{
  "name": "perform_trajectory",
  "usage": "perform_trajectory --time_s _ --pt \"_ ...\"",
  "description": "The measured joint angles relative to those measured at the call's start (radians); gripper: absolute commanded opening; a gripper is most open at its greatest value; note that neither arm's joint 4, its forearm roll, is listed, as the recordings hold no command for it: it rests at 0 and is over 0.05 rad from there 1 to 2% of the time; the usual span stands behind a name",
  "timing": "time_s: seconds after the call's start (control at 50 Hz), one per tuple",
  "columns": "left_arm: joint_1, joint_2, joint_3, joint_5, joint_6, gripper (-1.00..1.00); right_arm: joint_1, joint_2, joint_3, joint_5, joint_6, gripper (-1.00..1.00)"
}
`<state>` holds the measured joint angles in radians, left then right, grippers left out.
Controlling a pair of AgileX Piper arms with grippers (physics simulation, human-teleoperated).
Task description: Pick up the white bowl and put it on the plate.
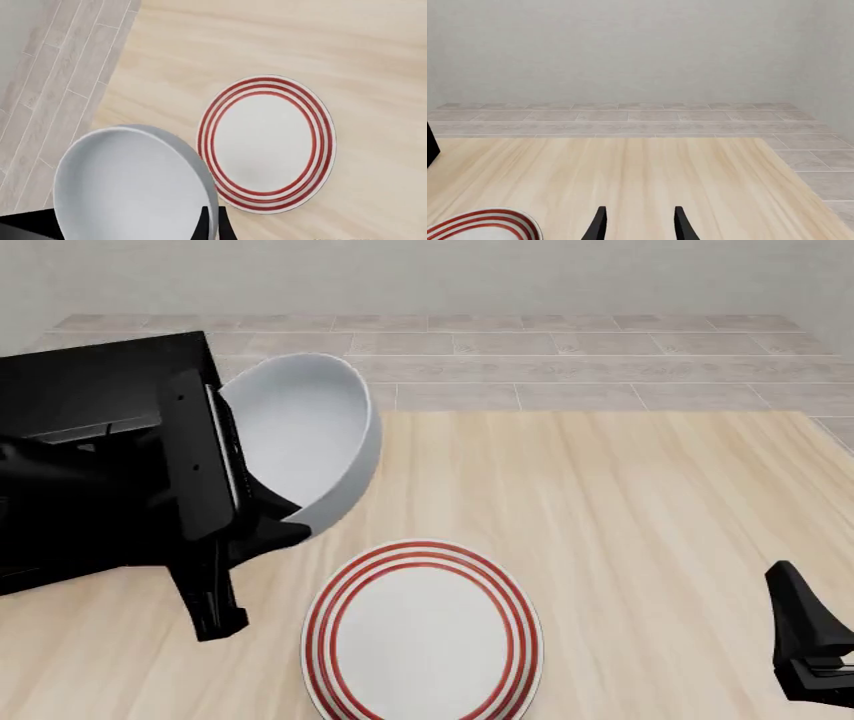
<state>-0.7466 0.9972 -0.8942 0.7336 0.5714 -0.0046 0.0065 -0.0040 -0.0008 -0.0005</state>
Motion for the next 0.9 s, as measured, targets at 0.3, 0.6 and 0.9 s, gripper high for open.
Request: perform_trajectory --time_s 0.3,0.6,0.9 --pt "-0.076 0.012 0.018 0.003 -0.027 -1.0 0.0 0.0 0.0 0.0 0.0 1.0" --pt "-0.169 0.026 0.033 0.0 -0.06 -1.0 0.0 0.0 0.0 0.0 0.0 1.0" --pt "-0.238 0.044 0.043 -0.012 -0.083 -1.0 0.0 0.0 0.0 0.0 0.0 1.0"
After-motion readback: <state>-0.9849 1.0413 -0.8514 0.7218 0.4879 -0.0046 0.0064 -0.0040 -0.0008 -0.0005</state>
